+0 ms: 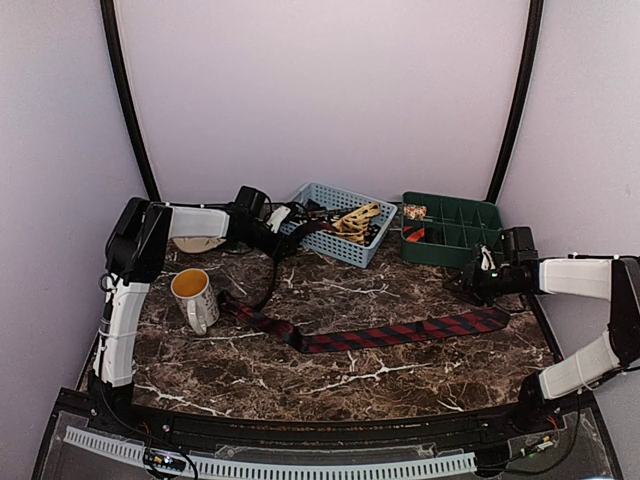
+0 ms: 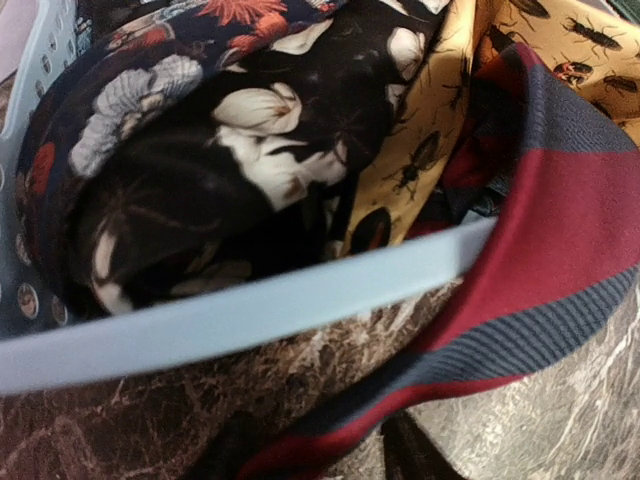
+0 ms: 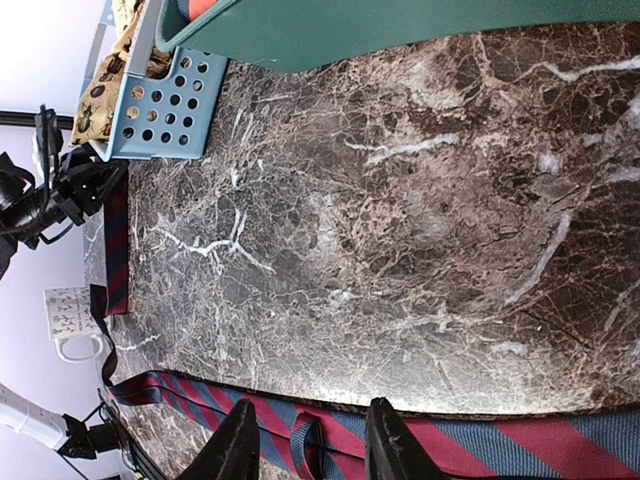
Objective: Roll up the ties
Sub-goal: Flatten out the tie at the center of the board.
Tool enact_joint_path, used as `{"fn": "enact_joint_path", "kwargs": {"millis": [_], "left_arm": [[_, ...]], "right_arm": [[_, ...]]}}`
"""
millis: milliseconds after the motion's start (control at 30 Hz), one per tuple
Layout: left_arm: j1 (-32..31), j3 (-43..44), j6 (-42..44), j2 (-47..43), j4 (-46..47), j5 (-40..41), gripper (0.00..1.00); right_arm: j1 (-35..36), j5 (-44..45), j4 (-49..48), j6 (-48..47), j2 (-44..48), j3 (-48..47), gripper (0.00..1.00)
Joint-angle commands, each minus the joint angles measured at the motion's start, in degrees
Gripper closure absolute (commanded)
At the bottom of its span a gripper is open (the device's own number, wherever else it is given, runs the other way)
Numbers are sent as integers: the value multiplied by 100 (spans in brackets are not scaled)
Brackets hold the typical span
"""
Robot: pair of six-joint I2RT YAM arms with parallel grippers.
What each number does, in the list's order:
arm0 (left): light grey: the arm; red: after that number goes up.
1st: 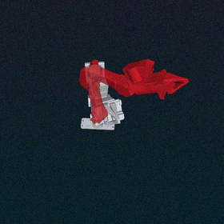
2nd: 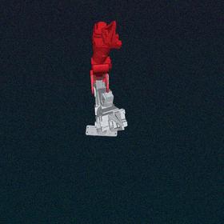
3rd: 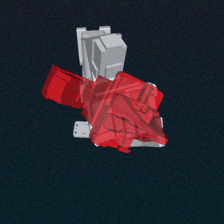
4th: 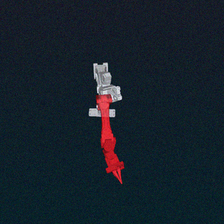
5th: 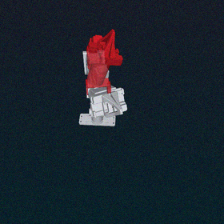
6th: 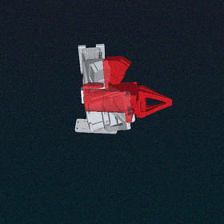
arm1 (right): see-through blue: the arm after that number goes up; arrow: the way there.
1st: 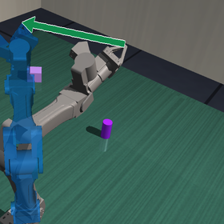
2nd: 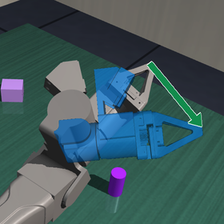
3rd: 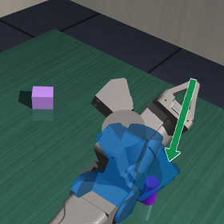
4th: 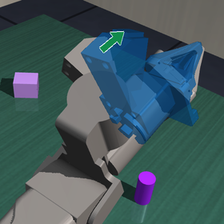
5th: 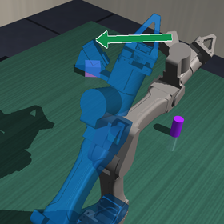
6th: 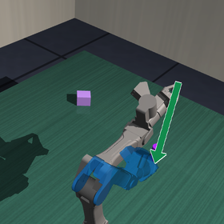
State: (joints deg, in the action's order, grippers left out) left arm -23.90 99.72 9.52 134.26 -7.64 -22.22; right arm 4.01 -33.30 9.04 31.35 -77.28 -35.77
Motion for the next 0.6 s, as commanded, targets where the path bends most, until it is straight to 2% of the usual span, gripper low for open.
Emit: {"fn": "enact_joint_path", "kwargs": {"millis": [0,100,233,367,567], "left_arm": [[12,160,97,-387,-179,-74,79],[9,-154,54,-1058,-85,200,99],[17,-549,178,-2249,7,985,100],[35,-570,294,-3215,63,1540,100],[67,-373,348,-4117,345,2254,100]], "right_arm": [[21,-51,-186,75,79,-74,65],[29,-120,-256,130,105,-100,68],[62,-173,-363,215,200,-167,70],[104,-221,-405,252,157,-258,72],[189,-239,-543,339,127,-316,73]]}}
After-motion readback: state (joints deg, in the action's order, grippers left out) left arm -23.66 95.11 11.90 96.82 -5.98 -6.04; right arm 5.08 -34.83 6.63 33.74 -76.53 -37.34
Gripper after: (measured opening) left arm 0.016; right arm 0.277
